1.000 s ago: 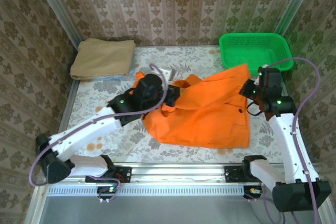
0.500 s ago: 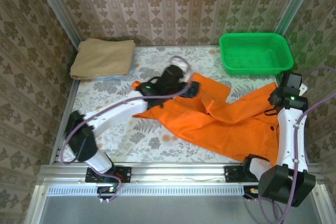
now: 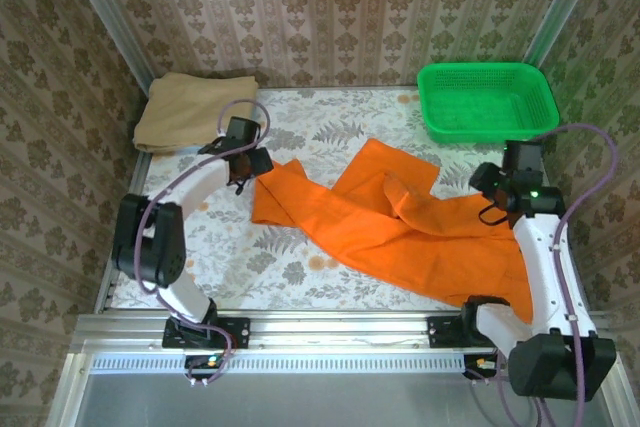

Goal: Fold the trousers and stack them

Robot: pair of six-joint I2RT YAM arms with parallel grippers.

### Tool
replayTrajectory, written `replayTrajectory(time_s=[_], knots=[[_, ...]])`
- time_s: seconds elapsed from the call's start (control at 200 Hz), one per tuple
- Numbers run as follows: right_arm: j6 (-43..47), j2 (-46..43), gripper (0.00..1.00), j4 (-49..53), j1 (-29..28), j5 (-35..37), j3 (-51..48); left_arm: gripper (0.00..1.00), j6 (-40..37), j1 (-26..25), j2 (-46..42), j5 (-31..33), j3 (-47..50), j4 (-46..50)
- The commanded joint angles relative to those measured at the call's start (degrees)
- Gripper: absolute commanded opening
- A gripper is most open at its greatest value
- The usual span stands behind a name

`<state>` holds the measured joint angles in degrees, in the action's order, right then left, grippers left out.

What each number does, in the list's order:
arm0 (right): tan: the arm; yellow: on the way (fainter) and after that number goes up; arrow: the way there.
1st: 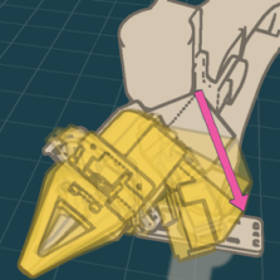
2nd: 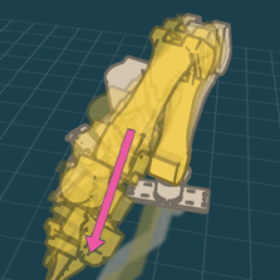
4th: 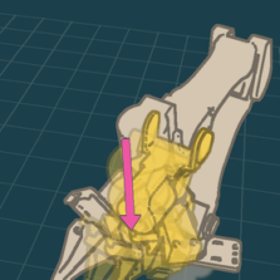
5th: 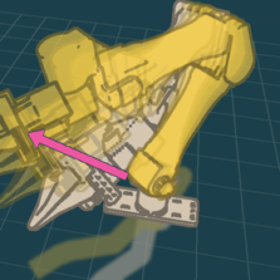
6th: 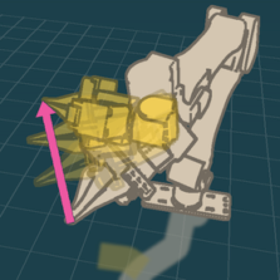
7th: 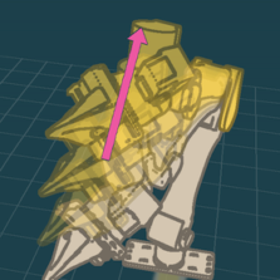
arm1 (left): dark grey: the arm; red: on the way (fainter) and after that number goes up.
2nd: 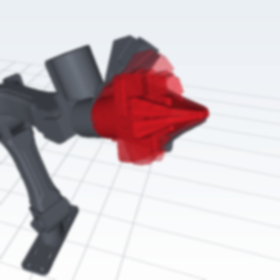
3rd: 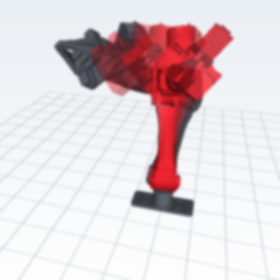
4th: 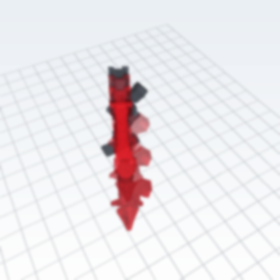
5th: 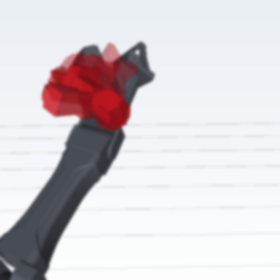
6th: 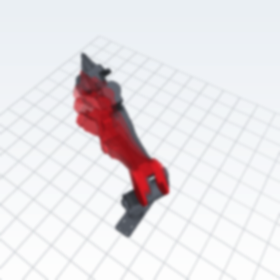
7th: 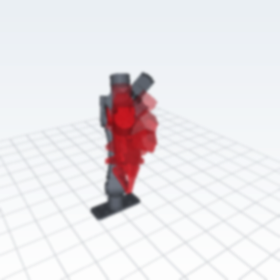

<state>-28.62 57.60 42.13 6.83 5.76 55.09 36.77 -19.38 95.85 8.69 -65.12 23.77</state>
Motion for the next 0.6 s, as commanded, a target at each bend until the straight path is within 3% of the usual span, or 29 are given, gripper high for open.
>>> replayTrajectory(time_s=[0.0,0.16,0.47,0.6], knots=[[-1.84,0.15,0.58,-1.62,-3.60,-1.98,-1.43,0.77,3.11,0.92,-0.56,-4.90,1.18,-2.53],[-2.35,1.77,0.56,-4.27,-6.98,-2.80,-4.70,0.71,4.87,0.83,0.46,-11.53,1.98,-9.67],[-3.13,-1.98,0.55,-2.11,-14.71,-6.77,-6.52,0.32,3.39,1.12,5.09,-11.26,1.16,-10.80],[-4.41,-5.14,0.57,-1.23,-17.49,-9.29,-8.34,0.03,3.02,1.19,3.40,-12.07,1.85,-11.68]])
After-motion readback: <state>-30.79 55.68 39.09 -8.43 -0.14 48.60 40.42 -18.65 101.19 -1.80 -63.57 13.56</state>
